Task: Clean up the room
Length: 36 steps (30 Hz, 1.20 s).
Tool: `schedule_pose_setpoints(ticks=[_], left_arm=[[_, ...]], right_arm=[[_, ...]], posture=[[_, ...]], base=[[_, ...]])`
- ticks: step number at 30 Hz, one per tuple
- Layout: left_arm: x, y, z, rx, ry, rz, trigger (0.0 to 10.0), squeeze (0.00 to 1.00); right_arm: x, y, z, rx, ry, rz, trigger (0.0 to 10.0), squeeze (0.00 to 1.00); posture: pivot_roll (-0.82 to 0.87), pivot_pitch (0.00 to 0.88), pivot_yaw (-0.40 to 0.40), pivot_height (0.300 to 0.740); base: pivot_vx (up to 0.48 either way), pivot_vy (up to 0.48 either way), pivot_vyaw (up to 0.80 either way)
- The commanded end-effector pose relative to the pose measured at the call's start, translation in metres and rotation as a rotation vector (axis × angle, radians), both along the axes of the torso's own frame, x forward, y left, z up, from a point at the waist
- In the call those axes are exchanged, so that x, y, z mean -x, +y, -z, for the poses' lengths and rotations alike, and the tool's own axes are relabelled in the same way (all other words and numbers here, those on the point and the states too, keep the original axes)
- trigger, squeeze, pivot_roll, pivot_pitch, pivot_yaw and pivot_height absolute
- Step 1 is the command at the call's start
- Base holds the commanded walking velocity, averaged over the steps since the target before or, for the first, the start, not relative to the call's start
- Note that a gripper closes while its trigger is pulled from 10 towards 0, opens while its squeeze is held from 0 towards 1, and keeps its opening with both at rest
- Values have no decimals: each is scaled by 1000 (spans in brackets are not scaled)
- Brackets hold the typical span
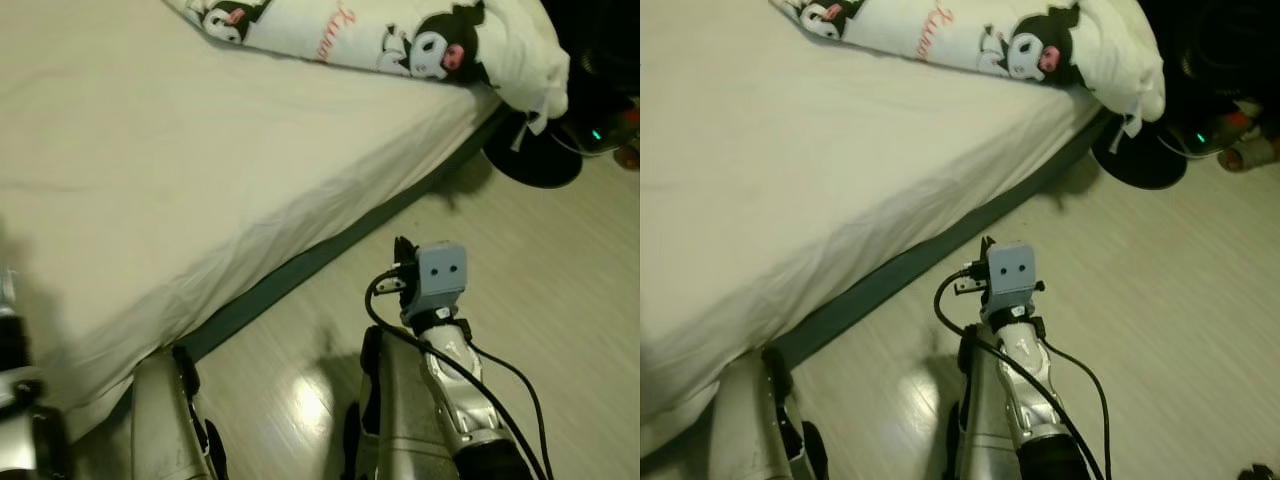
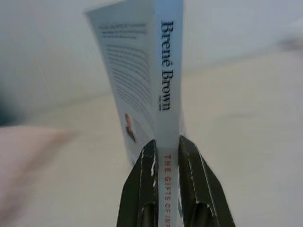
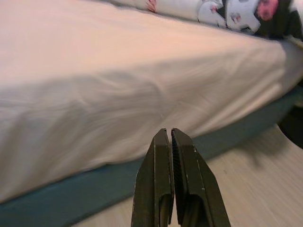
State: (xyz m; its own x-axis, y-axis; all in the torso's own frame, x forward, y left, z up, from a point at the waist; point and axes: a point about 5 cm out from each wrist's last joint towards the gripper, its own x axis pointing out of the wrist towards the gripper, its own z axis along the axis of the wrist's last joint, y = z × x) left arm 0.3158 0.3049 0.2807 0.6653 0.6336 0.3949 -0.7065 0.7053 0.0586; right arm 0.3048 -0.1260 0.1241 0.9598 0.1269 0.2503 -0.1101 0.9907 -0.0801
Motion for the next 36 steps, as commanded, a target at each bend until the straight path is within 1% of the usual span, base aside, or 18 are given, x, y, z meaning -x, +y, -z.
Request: schedule_pose_setpoints(ticks=[1, 2, 3, 5, 6, 7, 8, 9, 10, 13, 14, 16, 18, 19, 20, 24, 32, 36], left_arm=[[4, -22, -25, -75, -129, 131, 10000, 0], [5, -43, -30, -98, -159, 238, 10000, 0], [6, -69, -34, -151, -166, 392, 10000, 0], [6, -69, -34, -151, -166, 392, 10000, 0], [9, -94, -34, -182, -145, 555, 10000, 0], [9, -94, -34, -182, -145, 555, 10000, 0], [15, -117, -32, -205, -117, 691, 10000, 0], [21, -135, -28, -214, -97, 784, 10000, 0], [26, -146, -24, -215, -86, 833, 10000, 0], [28, -151, -22, -215, -85, 853, 10000, 0], [29, -157, -19, -236, -79, 858, 10000, 0], [29, -157, -19, -236, -79, 858, 10000, 0], [27, -166, -3, -247, -31, 880, 10000, 0], [27, -166, -3, -247, -31, 880, 10000, 0], [25, -170, 6, -237, 3, 896, 10000, 0], [23, -171, 16, -207, 47, 907, 10000, 0], [24, -172, 18, -188, 72, 909, 10000, 0], [23, -173, 20, -162, 82, 902, 10000, 0]], right_arm=[[3, -3, 0, -22, -5, 8, 10000, 0], [3, -2, -7, -33, -29, 5, 10000, 0], [2, -2, -14, -40, -54, 4, 10000, 0], [2, -2, -14, -40, -54, 4, 10000, 0], [2, -3, -21, -42, -79, 5, 10000, 0], [2, -3, -21, -42, -79, 5, 10000, 0], [1, -5, -27, -43, -98, 8, 10000, 0], [0, -7, -31, -40, -112, 12, 10000, 0], [0, -9, -33, -39, -120, 16, 10000, 0], [0, -10, -34, -38, -124, 18, 10000, 0], [0, -11, -35, -39, -128, 21, 10000, 0], [0, -11, -35, -39, -128, 21, 10000, 0], [0, -11, -36, -44, -133, 20, 10000, 0], [0, -11, -36, -44, -133, 20, 10000, 0], [1, -11, -35, -28, -128, 27, 10000, 0], [2, -10, -33, -19, -119, 28, 10000, 0], [2, -12, -33, -22, -116, 29, 10000, 0], [2, -13, -33, -21, -115, 34, 10000, 0]], posture=[[-39, 187, 2, 420], [-41, 178, 1, 420], [-45, 172, 2, 420], [-45, 172, 2, 420], [-48, 163, 1, 420], [-48, 163, 1, 420], [-50, 152, 3, 420], [-51, 146, 3, 420], [-51, 141, 3, 420], [-51, 140, 3, 420], [-50, 137, 1, 420], [-50, 137, 1, 420], [-57, 130, 3, 420], [-57, 130, 3, 420], [-61, 129, 6, 425], [-62, 129, 9, 439], [-64, 129, 11, 458], [-64, 129, 11, 472]], base=[[0, 0, 0], [0, 0, 0], [0, 0, 0], [0, 0, 0], [0, 0, 0], [0, 0, 0], [0, 0, 0], [0, 0, 0], [0, 0, 0], [0, 0, 0], [0, 0, 0], [0, 0, 0], [0, 0, 0], [0, 0, 0], [0, 0, 0], [0, 0, 0], [0, 0, 0], [0, 0, 0]])
